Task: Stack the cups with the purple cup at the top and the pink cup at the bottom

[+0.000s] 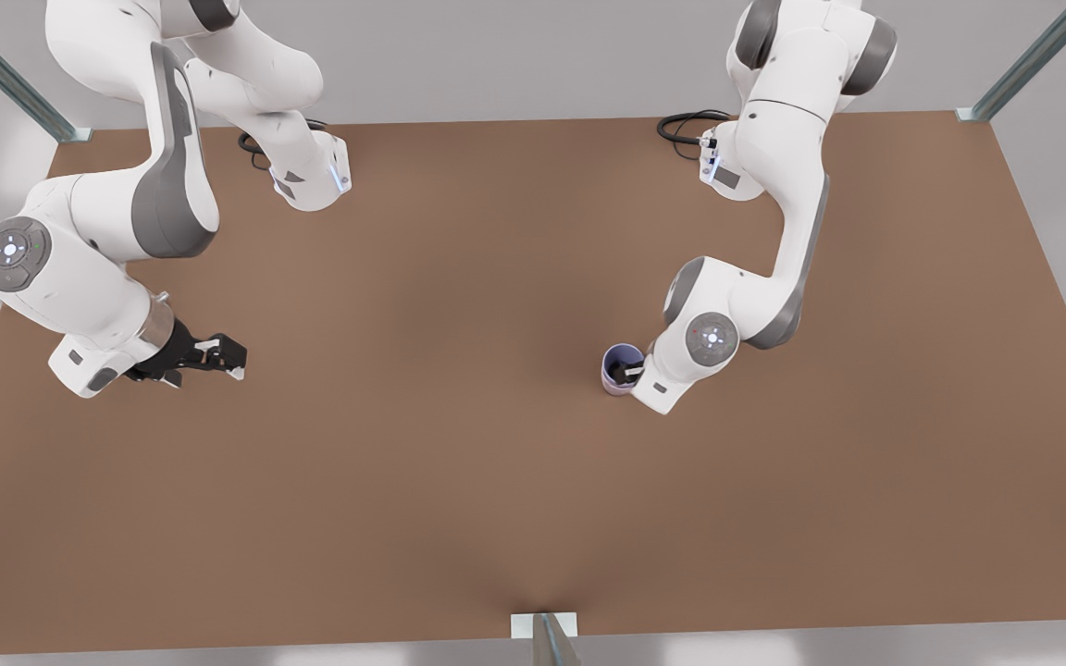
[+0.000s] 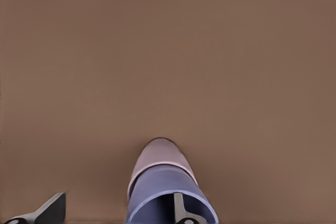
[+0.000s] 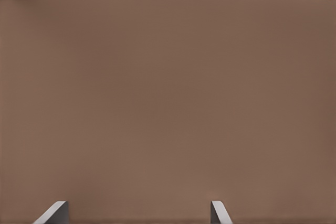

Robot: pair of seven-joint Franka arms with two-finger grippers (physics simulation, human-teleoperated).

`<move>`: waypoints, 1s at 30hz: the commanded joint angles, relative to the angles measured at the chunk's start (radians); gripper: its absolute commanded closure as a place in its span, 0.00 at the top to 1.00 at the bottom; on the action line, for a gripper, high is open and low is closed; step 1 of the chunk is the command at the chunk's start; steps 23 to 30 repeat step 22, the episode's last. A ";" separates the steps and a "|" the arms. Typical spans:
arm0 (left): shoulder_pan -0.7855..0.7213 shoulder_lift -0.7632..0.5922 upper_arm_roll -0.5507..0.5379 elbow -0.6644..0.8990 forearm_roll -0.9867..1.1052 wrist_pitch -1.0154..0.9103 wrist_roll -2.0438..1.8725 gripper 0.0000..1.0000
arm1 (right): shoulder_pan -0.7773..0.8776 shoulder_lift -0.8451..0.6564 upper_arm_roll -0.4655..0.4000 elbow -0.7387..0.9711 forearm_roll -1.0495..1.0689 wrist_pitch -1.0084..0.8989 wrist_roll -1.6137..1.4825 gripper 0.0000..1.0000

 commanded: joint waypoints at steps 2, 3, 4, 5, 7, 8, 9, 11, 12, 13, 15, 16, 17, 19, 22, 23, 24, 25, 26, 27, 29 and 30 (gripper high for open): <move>0.000 -0.008 0.000 0.001 0.003 -0.067 -0.045 1.00 | -0.001 -0.001 0.000 0.001 0.001 -0.001 0.023 1.00; 0.000 -0.009 0.000 0.001 0.002 -0.098 -0.048 1.00 | -0.002 -0.001 0.000 0.001 0.001 -0.001 0.022 1.00; 0.000 -0.008 0.000 0.001 0.002 -0.108 -0.051 1.00 | -0.002 -0.001 0.002 0.002 0.001 0.001 0.020 1.00; 0.000 -0.009 0.000 0.001 0.000 -0.130 -0.050 1.00 | -0.004 -0.001 0.000 0.002 0.001 0.001 0.018 1.00; 0.000 -0.023 0.000 0.012 -0.004 -0.162 -0.053 1.00 | -0.004 -0.001 0.000 0.001 0.001 0.001 0.018 1.00; 0.000 -0.032 0.000 0.024 -0.004 -0.180 -0.050 1.00 | -0.004 -0.001 0.000 0.001 0.001 0.001 0.018 1.00; 0.000 -0.032 0.000 0.033 -0.006 -0.185 -0.050 1.00 | -0.004 -0.001 0.000 0.002 0.001 0.001 0.018 1.00; 0.003 -0.046 0.001 0.048 -0.007 -0.187 -0.050 1.00 | -0.004 -0.001 0.000 0.002 0.001 0.001 0.018 1.00; 0.013 -0.057 0.009 0.093 -0.006 -0.241 -0.045 1.00 | -0.004 -0.001 0.000 0.002 0.001 0.001 0.018 1.00; 0.109 -0.092 0.012 0.222 0.007 -0.361 0.022 0.99 | -0.004 -0.001 0.000 0.002 0.001 0.001 0.018 1.00; 0.166 -0.215 0.067 0.225 0.157 -0.455 0.467 0.99 | -0.004 -0.001 0.000 0.002 0.001 0.003 0.018 1.00; 0.198 -0.269 0.074 0.207 0.172 -0.495 0.493 0.99 | -0.004 -0.001 0.000 0.002 0.001 0.003 0.018 1.00; 0.198 -0.322 0.110 0.156 0.175 -0.504 0.500 0.99 | -0.004 -0.001 0.000 0.002 0.001 0.003 0.018 1.00; 0.203 -0.298 0.143 0.173 0.172 -0.526 0.533 1.00 | -0.004 -0.001 0.000 0.002 0.005 0.003 0.018 1.00; 0.210 -0.290 0.164 0.193 0.166 -0.573 0.541 1.00 | -0.004 -0.001 0.000 0.002 0.005 0.003 0.018 1.00; 0.210 -0.290 0.164 0.193 0.166 -0.573 0.541 1.00 | -0.004 -0.001 0.000 0.002 0.005 0.003 0.018 1.00; 0.210 -0.290 0.164 0.193 0.166 -0.573 0.541 1.00 | -0.004 -0.001 0.000 0.002 0.005 0.003 0.018 1.00; 0.210 -0.290 0.164 0.193 0.166 -0.573 0.541 1.00 | -0.004 -0.001 0.000 0.002 0.005 0.003 0.018 1.00; 0.210 -0.290 0.164 0.193 0.166 -0.573 0.541 1.00 | -0.004 -0.001 0.000 0.002 0.005 0.003 0.018 1.00; 0.210 -0.290 0.164 0.193 0.166 -0.573 0.541 1.00 | -0.004 -0.001 0.000 0.002 0.005 0.003 0.018 1.00; 0.210 -0.290 0.164 0.193 0.166 -0.573 0.541 1.00 | -0.004 -0.001 0.000 0.002 0.005 0.003 0.018 1.00; 0.210 -0.290 0.164 0.193 0.166 -0.573 0.541 1.00 | -0.004 -0.001 0.000 0.002 0.005 0.003 0.018 1.00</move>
